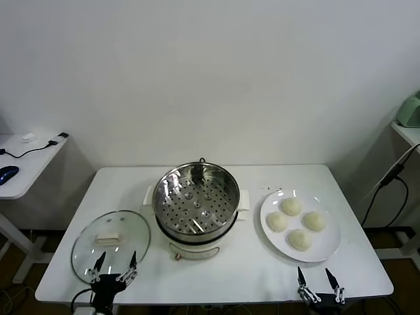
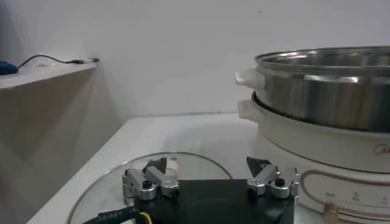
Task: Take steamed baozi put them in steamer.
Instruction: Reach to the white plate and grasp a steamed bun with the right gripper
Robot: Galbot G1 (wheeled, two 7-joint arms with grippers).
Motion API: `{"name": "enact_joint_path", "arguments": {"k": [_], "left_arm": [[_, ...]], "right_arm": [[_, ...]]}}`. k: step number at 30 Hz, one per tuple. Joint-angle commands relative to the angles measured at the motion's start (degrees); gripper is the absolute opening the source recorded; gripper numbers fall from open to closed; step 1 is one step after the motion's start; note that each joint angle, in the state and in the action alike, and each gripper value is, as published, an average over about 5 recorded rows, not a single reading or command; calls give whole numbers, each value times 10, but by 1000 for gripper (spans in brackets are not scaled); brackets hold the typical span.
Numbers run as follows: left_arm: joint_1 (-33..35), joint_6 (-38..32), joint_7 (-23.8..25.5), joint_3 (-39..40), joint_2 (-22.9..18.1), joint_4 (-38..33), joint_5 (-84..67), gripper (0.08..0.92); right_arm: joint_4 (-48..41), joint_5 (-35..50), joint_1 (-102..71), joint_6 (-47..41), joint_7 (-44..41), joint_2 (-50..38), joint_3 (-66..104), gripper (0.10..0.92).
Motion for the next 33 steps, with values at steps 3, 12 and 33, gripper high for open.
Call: {"name": "enact_joint_path", "arguments": {"k": [3,12,33], "left_arm": [[1,1,1,0,5,0,1,823],[-5,4,4,3,9,-2,-9,823],[-12,-8,5,7,6,20,2,823]], "right_arm": [[6,-2,130,-146,6,-43,43,823],[-119,41,487,-340,-43,-262,-63,823],[-451,-126,1268,-90,-726,-442,-993,823]]}}
